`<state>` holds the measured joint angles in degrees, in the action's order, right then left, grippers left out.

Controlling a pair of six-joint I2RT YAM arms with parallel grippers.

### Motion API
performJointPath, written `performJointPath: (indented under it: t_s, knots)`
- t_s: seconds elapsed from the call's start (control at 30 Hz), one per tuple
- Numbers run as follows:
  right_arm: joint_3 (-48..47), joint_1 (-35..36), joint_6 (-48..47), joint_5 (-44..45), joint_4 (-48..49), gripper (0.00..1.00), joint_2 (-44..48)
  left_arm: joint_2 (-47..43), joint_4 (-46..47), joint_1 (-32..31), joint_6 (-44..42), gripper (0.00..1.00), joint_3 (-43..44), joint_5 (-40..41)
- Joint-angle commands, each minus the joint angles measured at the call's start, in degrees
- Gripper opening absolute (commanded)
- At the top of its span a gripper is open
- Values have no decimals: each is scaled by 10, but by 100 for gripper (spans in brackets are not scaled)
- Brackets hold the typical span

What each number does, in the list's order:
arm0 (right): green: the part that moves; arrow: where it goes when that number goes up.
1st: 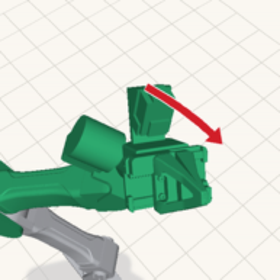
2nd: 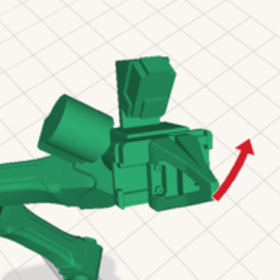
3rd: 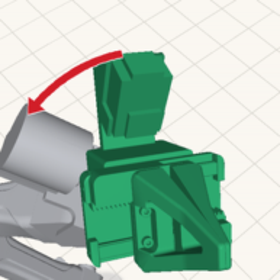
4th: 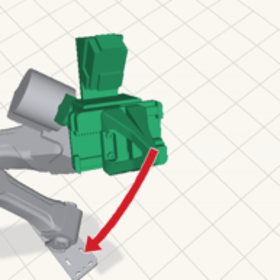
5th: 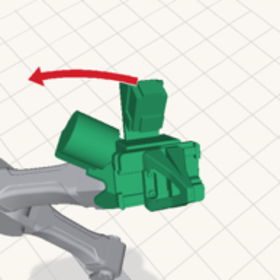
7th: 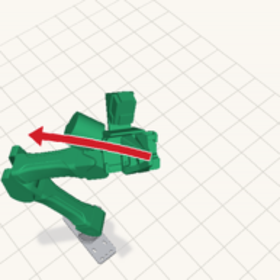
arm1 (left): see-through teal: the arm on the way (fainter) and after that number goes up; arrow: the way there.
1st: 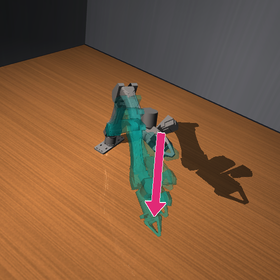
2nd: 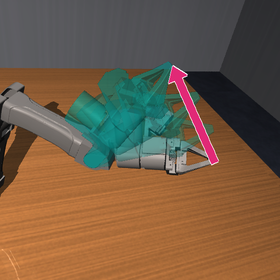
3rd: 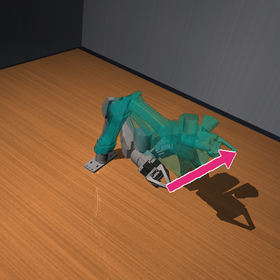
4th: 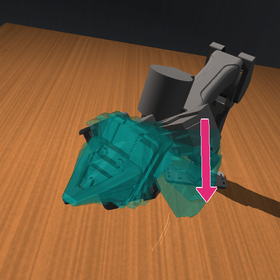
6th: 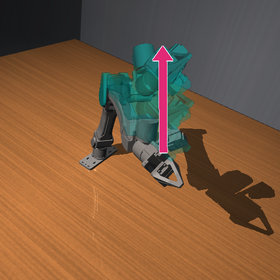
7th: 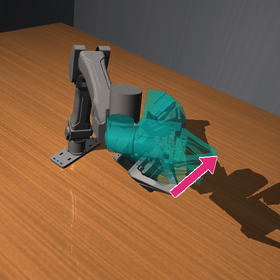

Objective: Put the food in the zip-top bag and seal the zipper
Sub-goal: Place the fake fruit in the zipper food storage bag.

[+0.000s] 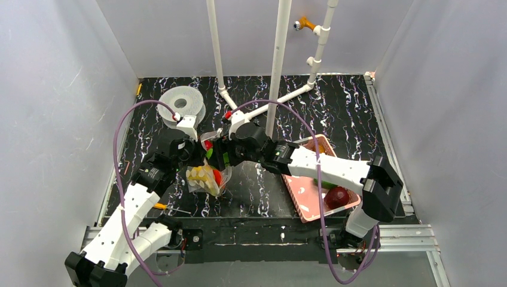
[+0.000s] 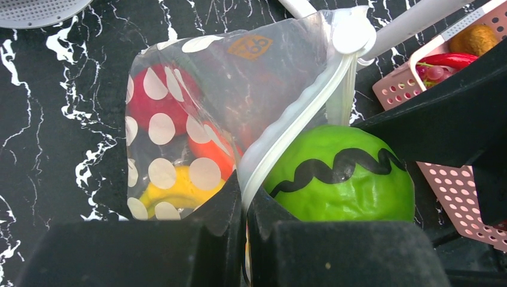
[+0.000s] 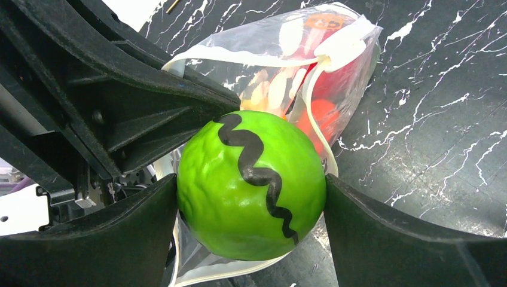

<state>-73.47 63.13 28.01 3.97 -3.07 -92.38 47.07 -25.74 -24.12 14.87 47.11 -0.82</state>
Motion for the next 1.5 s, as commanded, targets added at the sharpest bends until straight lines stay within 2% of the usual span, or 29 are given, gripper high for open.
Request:
performJointPath:
  t_s: [0.0, 0.23, 0.47, 0.73, 0.83, 1.0, 1.1, 1.47]
  knots:
    - [-31, 4, -8, 30, 35, 22, -20, -15, 31, -7, 7, 0, 3, -46]
    - [-14, 3, -7, 40, 36, 34, -19, -14, 32, -8, 9, 0, 3, -48]
    - [-2, 3, 15, 144, -10, 38, 0, -31, 35, -8, 10, 0, -3, -18]
    - [-14, 4, 5, 24, 18, 42, -10, -19, 35, -8, 12, 0, 0, -26]
    - [-2, 5, -12, -9, 56, 58, -10, -18, 37, -8, 13, 0, 0, -35]
    - [-31, 4, -27, -12, 32, 90, -25, -21, 37, -8, 12, 0, -1, -31]
    - [-32, 5, -27, -3, 8, 100, -18, -27, 37, -8, 12, 0, -2, -26]
    - [-76, 3, -21, 20, -98, 100, 2, -43, 40, -8, 14, 0, -6, -15]
